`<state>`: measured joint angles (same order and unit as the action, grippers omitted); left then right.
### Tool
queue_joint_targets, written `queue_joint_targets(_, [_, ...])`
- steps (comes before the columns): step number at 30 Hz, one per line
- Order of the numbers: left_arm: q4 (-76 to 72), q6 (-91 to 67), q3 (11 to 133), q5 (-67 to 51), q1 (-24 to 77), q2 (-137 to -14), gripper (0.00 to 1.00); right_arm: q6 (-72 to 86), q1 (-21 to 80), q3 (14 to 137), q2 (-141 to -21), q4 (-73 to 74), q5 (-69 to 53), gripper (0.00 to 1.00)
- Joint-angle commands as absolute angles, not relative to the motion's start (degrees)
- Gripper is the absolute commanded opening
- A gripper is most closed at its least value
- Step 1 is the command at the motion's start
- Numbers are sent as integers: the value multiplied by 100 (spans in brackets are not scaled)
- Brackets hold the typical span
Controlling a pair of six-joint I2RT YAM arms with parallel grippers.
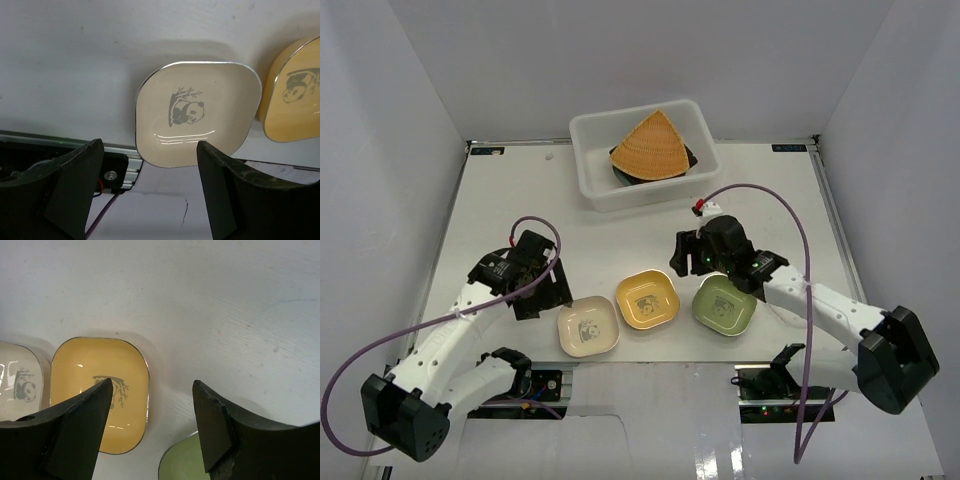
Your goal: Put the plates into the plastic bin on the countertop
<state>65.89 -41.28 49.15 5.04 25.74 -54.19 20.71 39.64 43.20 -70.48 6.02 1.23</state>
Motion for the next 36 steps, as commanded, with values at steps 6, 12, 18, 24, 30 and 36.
queue_joint_targets(6, [6935,-4368,4395,158,2769,-6169,81,2328,4104,3455,-5855,1388,1713,70])
queue_joint_targets(12, [6127,-4254,3895,-314,2777,-6915,81,2636,4096,2989,-5783,1327,1732,77])
queue_joint_targets(18, [5441,-4315,3789,-527,2777,-7365,74,2760,4104,2865,-6379,634,1214,75])
queue_joint_targets(24, [5089,-4333,3744,-624,2777,-7638,36,2742,4131,2971,-7074,291,1142,72])
queue_joint_targets(30, [5614,-4236,3867,-563,2777,-7243,0,2725,4157,3102,-7356,281,1389,47])
queue_joint_targets(36, [6660,-4333,4841,121,2777,-5987,0,2637,4210,3515,-7514,378,1485,17])
